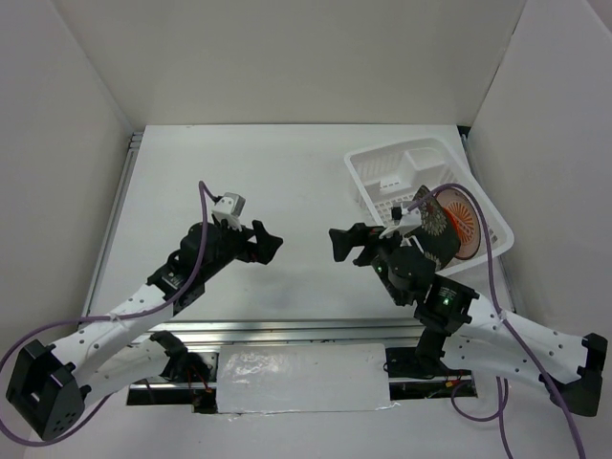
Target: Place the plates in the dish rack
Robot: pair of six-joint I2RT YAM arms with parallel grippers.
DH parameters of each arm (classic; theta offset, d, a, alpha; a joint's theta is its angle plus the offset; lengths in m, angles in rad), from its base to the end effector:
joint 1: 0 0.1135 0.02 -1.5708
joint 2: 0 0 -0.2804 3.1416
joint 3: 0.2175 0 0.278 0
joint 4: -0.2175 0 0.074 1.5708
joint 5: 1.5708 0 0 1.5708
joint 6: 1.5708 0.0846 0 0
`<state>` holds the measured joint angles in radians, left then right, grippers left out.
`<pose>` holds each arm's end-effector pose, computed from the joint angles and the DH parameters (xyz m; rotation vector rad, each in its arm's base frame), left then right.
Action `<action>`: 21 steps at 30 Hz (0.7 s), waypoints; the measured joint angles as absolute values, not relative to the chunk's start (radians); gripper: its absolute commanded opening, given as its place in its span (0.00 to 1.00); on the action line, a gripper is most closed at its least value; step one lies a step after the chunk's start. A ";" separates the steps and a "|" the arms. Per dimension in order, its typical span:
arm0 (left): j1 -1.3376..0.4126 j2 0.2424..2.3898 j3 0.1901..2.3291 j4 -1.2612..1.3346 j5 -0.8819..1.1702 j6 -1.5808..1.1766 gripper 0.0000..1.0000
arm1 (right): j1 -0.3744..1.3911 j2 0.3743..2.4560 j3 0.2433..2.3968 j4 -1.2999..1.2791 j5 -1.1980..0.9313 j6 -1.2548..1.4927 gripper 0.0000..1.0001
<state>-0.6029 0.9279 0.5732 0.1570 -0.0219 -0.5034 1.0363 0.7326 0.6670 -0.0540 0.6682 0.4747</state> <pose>0.2340 -0.1588 0.2688 0.0748 1.8340 -0.7732 0.1601 0.1676 0.3263 0.0304 1.6970 0.5767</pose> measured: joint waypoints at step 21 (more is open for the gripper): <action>-0.631 0.895 0.574 0.154 -0.028 -0.471 1.00 | 1.036 0.723 0.787 -0.414 0.926 0.667 1.00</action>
<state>-0.6312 0.8951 0.5735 0.1535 -0.0280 -0.4713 1.0363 0.7231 0.7868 -0.4137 0.9257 0.6670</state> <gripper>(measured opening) 0.995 0.997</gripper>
